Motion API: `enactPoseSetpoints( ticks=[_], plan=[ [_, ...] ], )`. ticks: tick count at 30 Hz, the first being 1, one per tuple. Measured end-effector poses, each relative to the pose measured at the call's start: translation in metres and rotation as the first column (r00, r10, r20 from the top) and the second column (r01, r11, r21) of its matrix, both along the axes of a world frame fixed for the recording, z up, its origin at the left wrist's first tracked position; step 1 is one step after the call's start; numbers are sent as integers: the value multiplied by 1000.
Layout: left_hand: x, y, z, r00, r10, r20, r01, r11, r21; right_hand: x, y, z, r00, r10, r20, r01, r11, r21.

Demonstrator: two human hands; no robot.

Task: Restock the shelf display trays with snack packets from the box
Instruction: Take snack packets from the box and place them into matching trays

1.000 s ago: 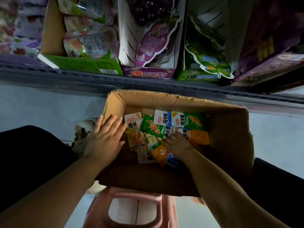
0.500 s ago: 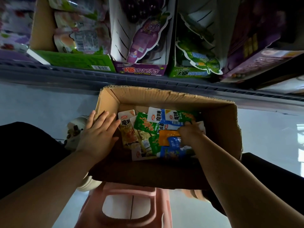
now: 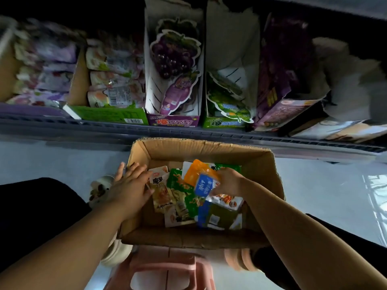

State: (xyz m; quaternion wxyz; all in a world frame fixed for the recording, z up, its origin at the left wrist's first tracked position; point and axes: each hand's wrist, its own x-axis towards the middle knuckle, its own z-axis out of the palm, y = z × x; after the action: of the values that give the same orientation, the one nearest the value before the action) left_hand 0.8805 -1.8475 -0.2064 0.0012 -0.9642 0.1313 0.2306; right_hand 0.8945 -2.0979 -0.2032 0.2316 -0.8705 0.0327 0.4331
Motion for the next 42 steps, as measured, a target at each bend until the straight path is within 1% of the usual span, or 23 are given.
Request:
enactPoseSetpoints(
  ticks=[2,3,4,5,6,7,8,9,10,13,17,18,20,23,24,26,27,29,31,33,38,40,42],
  plan=[
    [4,-5,9,997,73,37,-69,994,-88,-2,2,25,995,-90,51,86,994,74],
    [6,-9,17,992,124,36,-117,981,-153,-4,3,40,987,-147,69,138,982,131],
    [8,-13,23,979,206,11,-196,946,-258,-7,3,55,974,-210,87,190,963,193],
    [11,-18,31,950,308,-46,-300,866,-399,-10,2,71,956,-278,98,247,936,250],
    [14,-25,41,908,396,-135,-404,742,-535,-12,2,87,936,-335,110,290,909,300],
    [17,-31,52,867,441,-231,-476,600,-643,-15,1,103,914,-382,134,320,885,337],
    [19,-37,66,842,444,-306,-512,480,-712,-17,1,119,890,-424,170,341,864,370],
    [22,-42,82,833,428,-350,-523,403,-752,-19,0,133,861,-467,201,360,840,407],
    [24,-47,99,836,405,-370,-518,360,-776,-21,0,147,831,-508,226,374,812,449],
    [27,-53,153,872,290,-395,-473,289,-832,-29,1,186,760,-603,243,391,723,569],
    [30,-47,209,905,180,-385,-421,261,-869,-38,4,217,698,-700,153,393,552,735],
    [30,-45,219,910,142,-391,-415,265,-870,-38,6,221,682,-721,120,400,506,764],
    [27,-45,232,910,62,-410,-408,307,-860,-35,8,224,652,-754,73,407,430,806],
    [23,-55,238,891,12,-453,-421,389,-819,-28,11,228,607,-792,66,404,379,832],
    [25,-59,236,898,-8,-440,-398,417,-818,-25,11,229,594,-802,69,406,372,835],
    [30,-67,231,912,41,-408,-380,455,-806,-19,10,229,569,-820,67,410,354,841],
    [32,-69,230,913,78,-400,-389,457,-800,-16,10,229,554,-830,66,411,341,845],
    [37,-71,230,907,119,-404,-413,444,-795,-9,10,229,528,-847,61,408,316,856],
    [42,-72,230,907,126,-401,-415,422,-806,-2,12,230,505,-861,53,397,287,872],
    [47,-74,231,906,144,-398,-422,378,-824,4,13,232,480,-875,68,364,269,892],
    [49,-80,226,899,226,-374,-431,311,-847,17,13,239,443,-880,174,309,331,891],
    [50,-80,226,898,247,-364,-427,284,-859,21,13,240,441,-883,163,308,319,896],
    [54,-77,225,898,253,-360,-417,228,-880,24,11,240,444,-886,132,310,291,905]
  ],
)
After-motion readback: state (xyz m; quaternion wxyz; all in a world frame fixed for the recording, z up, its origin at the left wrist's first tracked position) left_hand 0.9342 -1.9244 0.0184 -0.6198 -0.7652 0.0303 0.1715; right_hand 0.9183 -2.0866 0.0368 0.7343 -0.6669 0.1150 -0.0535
